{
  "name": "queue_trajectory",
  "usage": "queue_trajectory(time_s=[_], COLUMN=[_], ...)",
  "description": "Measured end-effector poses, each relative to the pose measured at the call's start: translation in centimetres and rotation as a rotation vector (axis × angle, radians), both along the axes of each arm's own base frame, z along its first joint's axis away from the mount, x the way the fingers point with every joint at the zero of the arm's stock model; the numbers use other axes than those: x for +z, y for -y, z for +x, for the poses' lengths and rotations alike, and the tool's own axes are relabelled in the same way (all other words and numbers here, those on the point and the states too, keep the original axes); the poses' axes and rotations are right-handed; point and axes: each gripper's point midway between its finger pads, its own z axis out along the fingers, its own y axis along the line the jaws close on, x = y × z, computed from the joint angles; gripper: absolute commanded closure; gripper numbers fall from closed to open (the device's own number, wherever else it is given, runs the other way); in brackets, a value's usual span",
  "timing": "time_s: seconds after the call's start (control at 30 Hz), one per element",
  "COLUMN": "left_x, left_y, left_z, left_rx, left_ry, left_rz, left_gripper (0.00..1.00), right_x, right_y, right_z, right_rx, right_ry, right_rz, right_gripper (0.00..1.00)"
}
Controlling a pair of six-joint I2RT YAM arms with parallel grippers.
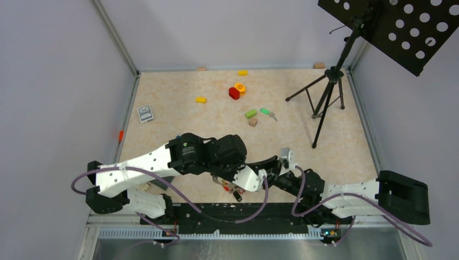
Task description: Remove the keys from the keyring
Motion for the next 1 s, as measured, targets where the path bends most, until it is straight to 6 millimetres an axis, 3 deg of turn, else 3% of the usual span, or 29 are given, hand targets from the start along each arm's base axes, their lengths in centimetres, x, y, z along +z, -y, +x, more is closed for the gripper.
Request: queue_trajectory(time_s=[0.37, 1.0], left_x=[0.0, 0.0], left_y=[0.0, 0.0], left_z=[0.0, 0.0], left_rx=[0.007, 0.016], left_ry=[-0.003, -0.008], left_rz=[-0.001, -0.003], left_gripper=[1.0, 1.0], right_x=[0.3, 1.1], right_y=[-0.6, -1.0], right_z=[-1.5, -0.1], right_rx=[0.092, 0.034], right_ry=[-0.007, -0.05], right_rz=[0.017, 0.077], right_gripper=[0.66, 0.68])
